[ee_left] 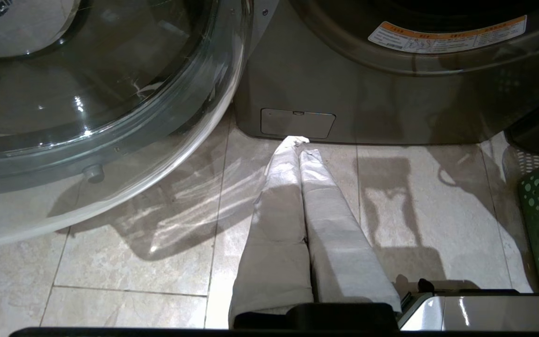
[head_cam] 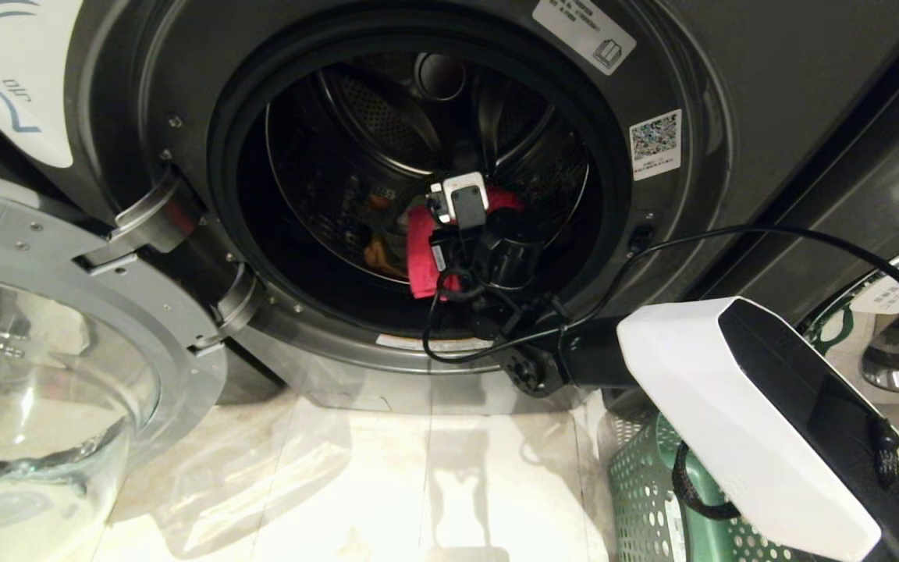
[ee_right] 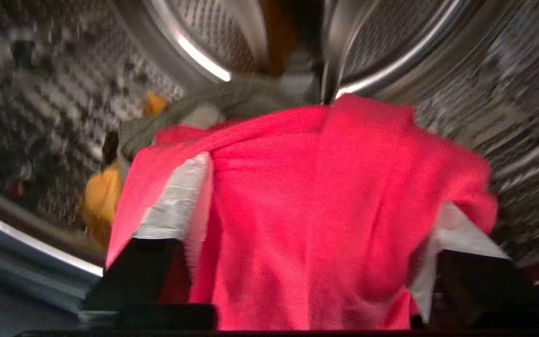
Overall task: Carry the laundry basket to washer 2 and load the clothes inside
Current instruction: Place the clothes into the washing machine
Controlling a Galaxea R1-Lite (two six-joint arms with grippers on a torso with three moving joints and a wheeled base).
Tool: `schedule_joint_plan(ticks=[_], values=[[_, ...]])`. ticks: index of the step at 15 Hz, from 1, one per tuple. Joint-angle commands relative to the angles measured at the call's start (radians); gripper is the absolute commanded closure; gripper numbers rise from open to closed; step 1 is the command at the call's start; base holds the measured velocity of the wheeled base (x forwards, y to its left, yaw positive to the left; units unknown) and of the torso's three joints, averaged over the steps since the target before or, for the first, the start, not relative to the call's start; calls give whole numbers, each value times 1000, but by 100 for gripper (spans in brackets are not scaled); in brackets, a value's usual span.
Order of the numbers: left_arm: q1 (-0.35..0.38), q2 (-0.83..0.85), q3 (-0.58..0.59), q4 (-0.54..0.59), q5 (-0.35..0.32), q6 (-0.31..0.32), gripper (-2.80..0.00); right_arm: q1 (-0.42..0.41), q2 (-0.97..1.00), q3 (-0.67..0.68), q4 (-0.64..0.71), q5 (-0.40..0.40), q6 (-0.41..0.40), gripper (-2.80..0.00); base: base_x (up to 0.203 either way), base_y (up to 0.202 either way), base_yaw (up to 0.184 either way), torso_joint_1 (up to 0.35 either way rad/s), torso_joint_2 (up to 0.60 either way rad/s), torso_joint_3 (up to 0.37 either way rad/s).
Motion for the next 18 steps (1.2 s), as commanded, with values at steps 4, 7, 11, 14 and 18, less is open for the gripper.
schedule_joint_plan(ticks=[4, 7, 11, 14, 18], values=[[-1, 0, 0, 0, 0, 0, 0, -23, 16, 0, 25, -15, 7, -280, 0, 0, 0, 0, 0, 0], [0, 0, 1, 0, 0, 0, 0, -41, 45, -2, 6, -22, 3, -280, 0, 0, 0, 0, 0, 0], [0, 0, 0, 0, 0, 0, 0, -41, 17, 2, -3, -21, 45, -280, 0, 0, 0, 0, 0, 0], [0, 0, 0, 0, 0, 0, 0, -6, -101, 43, 9, -17, 68, -280, 0, 0, 0, 0, 0, 0], [0, 0, 1, -1, 0, 0, 0, 56, -172, 136, 13, -17, 72, -280, 0, 0, 0, 0, 0, 0]])
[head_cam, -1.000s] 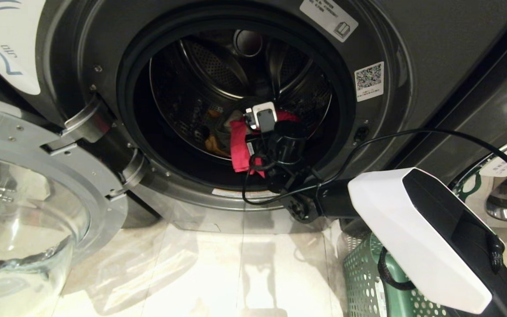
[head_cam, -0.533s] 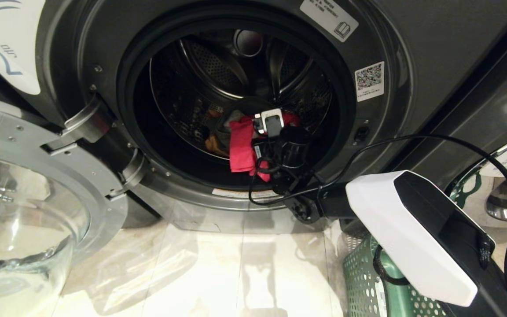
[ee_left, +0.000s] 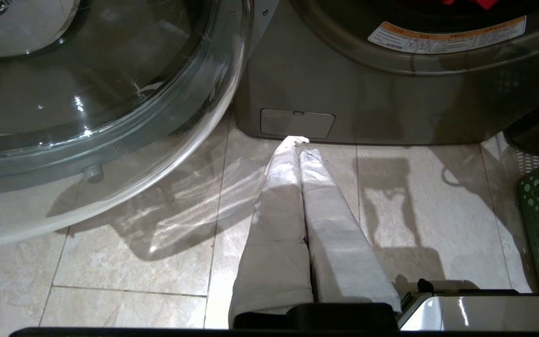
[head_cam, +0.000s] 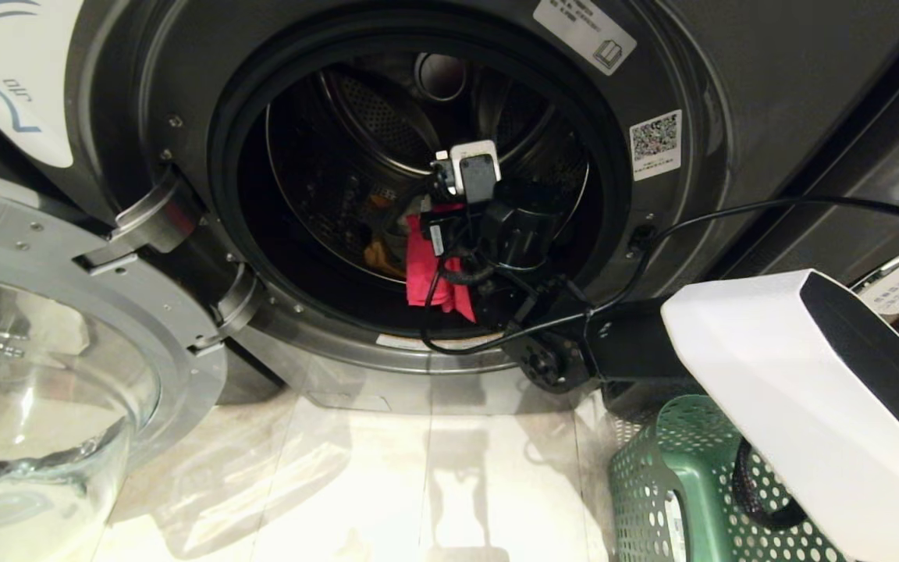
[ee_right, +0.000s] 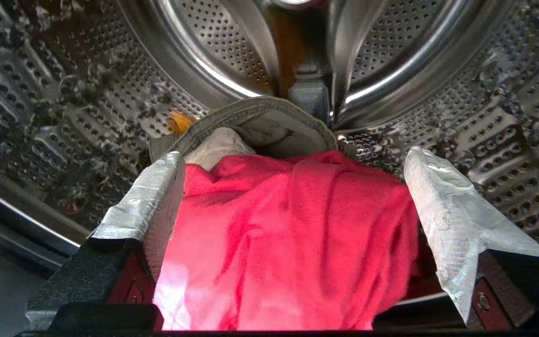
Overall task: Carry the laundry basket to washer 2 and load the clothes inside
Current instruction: Place the clothes into the washing machine
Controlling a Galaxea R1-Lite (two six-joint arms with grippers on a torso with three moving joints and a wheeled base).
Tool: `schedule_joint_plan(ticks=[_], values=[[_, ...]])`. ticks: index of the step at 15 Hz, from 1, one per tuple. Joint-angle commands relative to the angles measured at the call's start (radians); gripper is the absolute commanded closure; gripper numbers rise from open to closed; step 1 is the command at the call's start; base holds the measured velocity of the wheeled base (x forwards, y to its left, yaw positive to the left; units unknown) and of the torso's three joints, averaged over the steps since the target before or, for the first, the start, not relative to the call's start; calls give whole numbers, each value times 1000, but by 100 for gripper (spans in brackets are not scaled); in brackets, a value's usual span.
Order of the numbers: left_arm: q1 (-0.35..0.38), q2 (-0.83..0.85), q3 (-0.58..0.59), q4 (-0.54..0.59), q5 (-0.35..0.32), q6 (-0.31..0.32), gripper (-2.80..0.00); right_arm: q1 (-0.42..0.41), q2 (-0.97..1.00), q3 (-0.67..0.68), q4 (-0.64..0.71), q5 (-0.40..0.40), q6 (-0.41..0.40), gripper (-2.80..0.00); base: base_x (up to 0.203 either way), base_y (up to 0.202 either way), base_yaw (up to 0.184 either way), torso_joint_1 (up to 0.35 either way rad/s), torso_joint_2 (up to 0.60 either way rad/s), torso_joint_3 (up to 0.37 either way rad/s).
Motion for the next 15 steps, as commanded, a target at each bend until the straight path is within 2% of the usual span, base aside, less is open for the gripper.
schedule_joint_plan(ticks=[1, 5, 8, 10, 13, 14, 15], values=[[-1, 0, 0, 0, 0, 0, 0, 16, -22, 14, -8, -4, -1, -280, 0, 0, 0, 0, 0, 0], [0, 0, -1, -1, 0, 0, 0, 37, -18, 24, -1, -2, 14, -280, 0, 0, 0, 0, 0, 0], [0, 0, 1, -1, 0, 0, 0, 56, -50, 168, 24, 2, 44, -280, 0, 0, 0, 0, 0, 0], [0, 0, 0, 0, 0, 0, 0, 67, -78, 232, 93, -2, 92, -280, 0, 0, 0, 0, 0, 0], [0, 0, -1, 0, 0, 0, 0, 51, -78, 211, 148, -8, 131, -280, 0, 0, 0, 0, 0, 0], [0, 0, -1, -1, 0, 0, 0, 43, -62, 202, 148, -6, 153, 0, 0, 0, 0, 0, 0, 0], [0, 0, 0, -1, 0, 0, 0, 38, -41, 191, 154, -6, 176, 0, 0, 0, 0, 0, 0, 0]])
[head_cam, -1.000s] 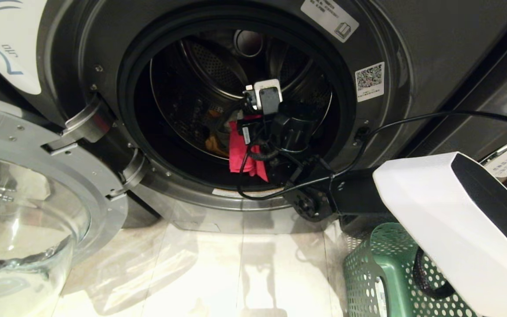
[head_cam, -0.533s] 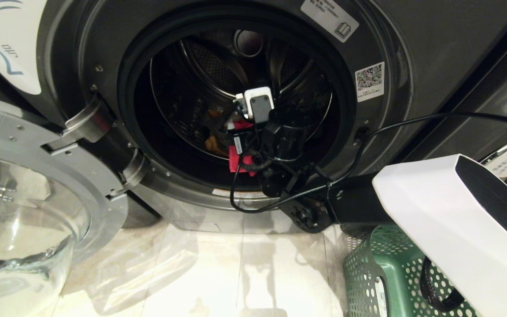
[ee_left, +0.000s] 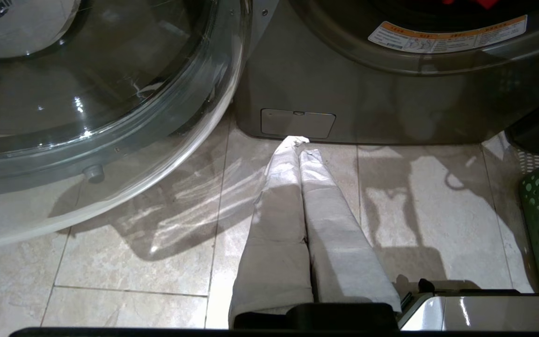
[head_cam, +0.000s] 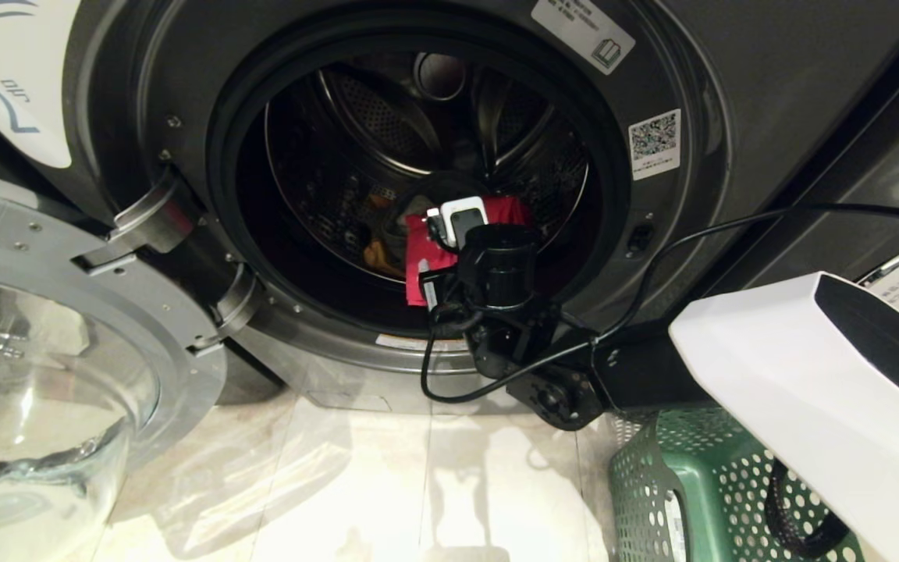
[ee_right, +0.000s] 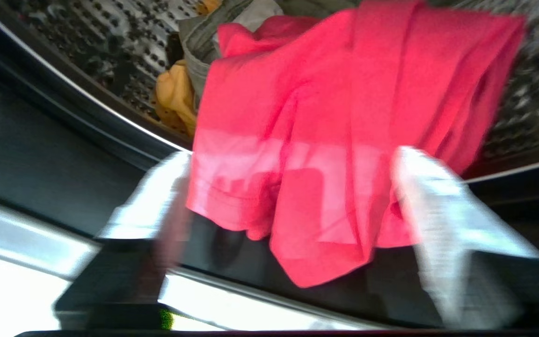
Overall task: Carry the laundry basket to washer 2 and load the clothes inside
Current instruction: Place the clothes into the washing machine
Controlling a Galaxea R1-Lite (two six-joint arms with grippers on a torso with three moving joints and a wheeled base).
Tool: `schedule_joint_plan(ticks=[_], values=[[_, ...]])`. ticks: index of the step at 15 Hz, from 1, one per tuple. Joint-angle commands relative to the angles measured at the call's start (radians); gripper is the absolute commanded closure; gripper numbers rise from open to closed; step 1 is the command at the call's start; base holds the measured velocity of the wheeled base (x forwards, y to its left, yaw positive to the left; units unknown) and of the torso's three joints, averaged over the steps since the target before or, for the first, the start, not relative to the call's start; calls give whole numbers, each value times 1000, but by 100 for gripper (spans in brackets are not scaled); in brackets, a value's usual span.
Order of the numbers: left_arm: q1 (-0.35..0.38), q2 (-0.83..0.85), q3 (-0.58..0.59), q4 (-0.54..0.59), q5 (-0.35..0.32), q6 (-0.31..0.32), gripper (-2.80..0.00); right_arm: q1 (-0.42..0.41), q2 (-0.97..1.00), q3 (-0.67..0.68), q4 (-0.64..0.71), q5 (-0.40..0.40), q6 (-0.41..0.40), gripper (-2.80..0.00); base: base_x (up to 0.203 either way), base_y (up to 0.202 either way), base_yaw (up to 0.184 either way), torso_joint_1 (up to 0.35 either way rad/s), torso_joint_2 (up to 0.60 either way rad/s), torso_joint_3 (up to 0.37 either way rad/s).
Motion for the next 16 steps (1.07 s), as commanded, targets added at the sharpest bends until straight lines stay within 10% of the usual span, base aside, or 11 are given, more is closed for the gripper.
schedule_joint_plan(ticks=[1, 9, 16], values=[[0, 0, 0, -1, 0, 0, 0, -16, 41, -27, 7, -3, 11, 0, 0, 0, 0, 0, 0, 0], [0, 0, -1, 0, 0, 0, 0, -135, 231, -339, 145, 78, 76, 0, 0, 0, 0, 0, 0, 0], [-1, 0, 0, 0, 0, 0, 0, -161, 258, -337, -252, 100, -60, 0, 0, 0, 0, 0, 0, 0]])
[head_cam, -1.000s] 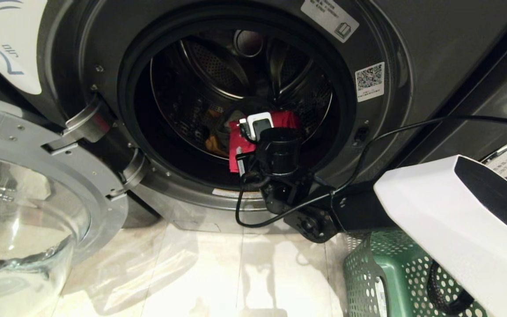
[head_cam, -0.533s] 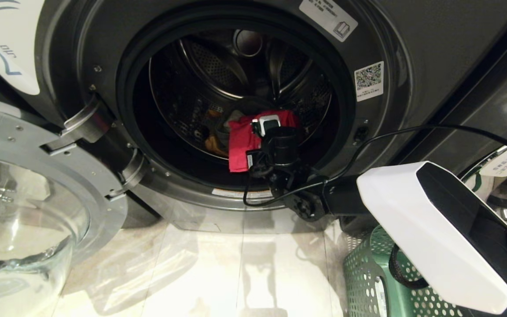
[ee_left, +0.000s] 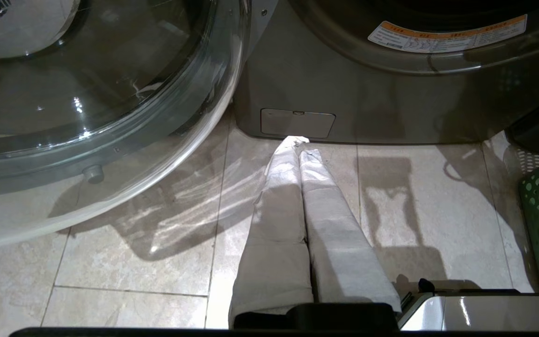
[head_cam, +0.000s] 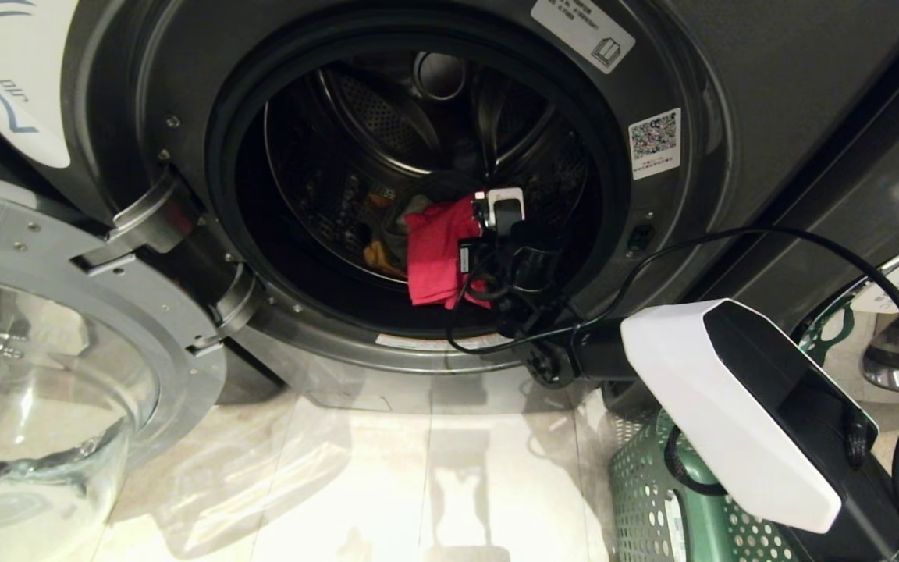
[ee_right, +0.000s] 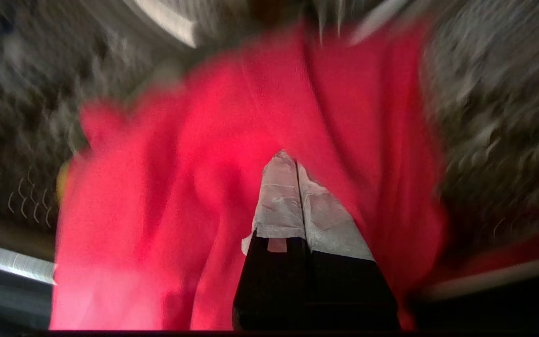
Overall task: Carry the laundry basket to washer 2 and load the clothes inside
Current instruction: Place the clothes into the washing machine
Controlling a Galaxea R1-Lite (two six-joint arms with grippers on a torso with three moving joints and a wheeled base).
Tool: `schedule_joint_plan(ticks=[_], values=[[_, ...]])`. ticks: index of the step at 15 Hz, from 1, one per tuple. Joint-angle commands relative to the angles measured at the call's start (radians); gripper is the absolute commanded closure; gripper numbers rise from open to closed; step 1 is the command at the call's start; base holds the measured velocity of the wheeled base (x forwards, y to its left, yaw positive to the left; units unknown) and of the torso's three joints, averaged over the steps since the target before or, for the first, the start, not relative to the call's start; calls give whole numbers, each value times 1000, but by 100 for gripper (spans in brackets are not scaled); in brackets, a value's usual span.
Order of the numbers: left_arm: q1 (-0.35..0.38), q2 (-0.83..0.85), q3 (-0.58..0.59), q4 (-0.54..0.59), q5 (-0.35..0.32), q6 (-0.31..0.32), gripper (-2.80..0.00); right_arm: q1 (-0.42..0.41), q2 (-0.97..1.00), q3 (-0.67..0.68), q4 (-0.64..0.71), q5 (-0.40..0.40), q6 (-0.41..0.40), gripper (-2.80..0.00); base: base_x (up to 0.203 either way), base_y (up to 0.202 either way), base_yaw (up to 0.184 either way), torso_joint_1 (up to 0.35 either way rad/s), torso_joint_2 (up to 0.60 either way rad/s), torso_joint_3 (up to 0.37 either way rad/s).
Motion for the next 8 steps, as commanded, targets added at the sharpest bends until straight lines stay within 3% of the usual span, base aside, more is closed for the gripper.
schedule_joint_plan(ticks=[1, 5, 8], values=[[0, 0, -1, 0, 1, 0, 0, 8, -5, 0, -56, 18, -15, 0, 0, 0, 0, 0, 0, 0], [-1, 0, -1, 0, 1, 0, 0, 40, -109, 31, -55, 14, -1, 0, 0, 0, 0, 0, 0, 0], [0, 0, 1, 0, 1, 0, 0, 109, -225, 198, 54, 11, 98, 0, 0, 0, 0, 0, 0, 0]])
